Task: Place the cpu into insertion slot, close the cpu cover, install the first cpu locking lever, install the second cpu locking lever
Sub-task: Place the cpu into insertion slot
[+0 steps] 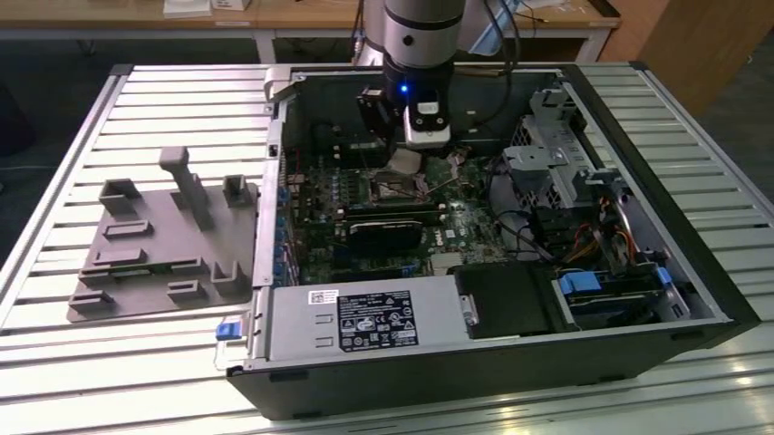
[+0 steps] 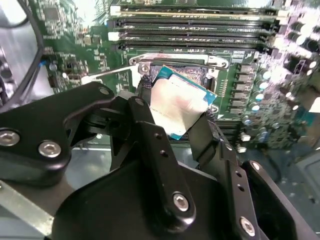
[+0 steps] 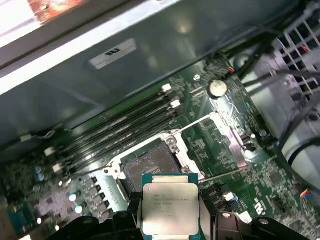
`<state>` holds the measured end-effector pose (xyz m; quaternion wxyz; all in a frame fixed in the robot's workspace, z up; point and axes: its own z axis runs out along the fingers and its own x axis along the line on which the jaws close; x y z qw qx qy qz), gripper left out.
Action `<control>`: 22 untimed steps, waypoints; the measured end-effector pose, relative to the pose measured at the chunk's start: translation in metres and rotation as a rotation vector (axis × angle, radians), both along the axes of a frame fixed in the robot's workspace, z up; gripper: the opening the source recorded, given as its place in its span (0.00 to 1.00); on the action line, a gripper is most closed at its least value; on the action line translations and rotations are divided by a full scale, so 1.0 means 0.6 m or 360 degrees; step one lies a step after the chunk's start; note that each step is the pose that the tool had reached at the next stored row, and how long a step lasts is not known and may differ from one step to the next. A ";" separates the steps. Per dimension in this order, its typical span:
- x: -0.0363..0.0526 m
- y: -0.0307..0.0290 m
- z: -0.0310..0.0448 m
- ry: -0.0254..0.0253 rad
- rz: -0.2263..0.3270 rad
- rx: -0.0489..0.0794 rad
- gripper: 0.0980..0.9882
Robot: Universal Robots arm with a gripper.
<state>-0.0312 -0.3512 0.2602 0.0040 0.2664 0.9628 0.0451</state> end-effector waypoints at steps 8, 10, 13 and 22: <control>0.000 0.0000 -0.011 0.00000 -0.0232 0.0000 0.50; 0.000 0.0000 -0.014 0.00000 -0.0290 0.0000 0.50; 0.000 0.0000 -0.019 0.00001 -0.0378 0.0000 0.50; 0.000 0.0000 -0.025 0.00001 -0.0638 0.0000 0.50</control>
